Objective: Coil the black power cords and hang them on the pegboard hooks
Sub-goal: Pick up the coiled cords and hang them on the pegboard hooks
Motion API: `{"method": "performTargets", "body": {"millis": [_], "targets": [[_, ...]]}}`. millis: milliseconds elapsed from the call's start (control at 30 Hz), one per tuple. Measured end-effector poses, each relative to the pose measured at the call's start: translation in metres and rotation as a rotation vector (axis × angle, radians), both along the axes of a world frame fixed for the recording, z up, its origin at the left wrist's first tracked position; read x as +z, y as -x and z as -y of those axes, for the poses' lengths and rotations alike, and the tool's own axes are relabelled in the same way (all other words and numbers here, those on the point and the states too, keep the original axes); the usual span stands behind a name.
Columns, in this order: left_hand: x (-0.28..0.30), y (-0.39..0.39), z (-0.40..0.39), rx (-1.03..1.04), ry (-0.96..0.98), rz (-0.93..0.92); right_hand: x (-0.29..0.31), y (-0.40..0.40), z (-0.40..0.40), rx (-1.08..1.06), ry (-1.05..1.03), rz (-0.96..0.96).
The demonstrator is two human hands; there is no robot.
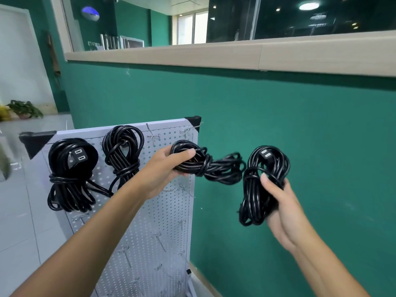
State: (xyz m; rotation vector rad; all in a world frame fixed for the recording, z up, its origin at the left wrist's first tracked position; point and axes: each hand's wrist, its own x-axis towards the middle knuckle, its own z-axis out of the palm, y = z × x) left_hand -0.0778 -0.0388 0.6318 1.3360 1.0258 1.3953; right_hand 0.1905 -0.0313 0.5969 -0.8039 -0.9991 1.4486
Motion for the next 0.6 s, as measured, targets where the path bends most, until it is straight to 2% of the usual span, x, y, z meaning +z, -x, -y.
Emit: {"method": "performTargets", "body": {"millis": [67,167,333,533,600], "targets": [[0.004,0.002,-0.001,-0.041,0.01,-0.079,0.002,-0.004,0.002,0.054,0.091,-0.077],[0.014,0.005,-0.006,-0.063,0.027,-0.09,-0.003,-0.005,0.008,0.163,0.206,-0.156],[0.033,-0.002,-0.015,-0.053,0.042,-0.048,-0.016,0.009,0.015,0.209,0.224,-0.295],[0.013,-0.048,-0.024,0.457,0.028,0.237,-0.021,0.026,0.018,0.201,0.214,-0.302],[0.001,-0.062,-0.025,0.507,0.007,0.299,-0.023,0.031,0.021,0.193,0.217,-0.292]]}}
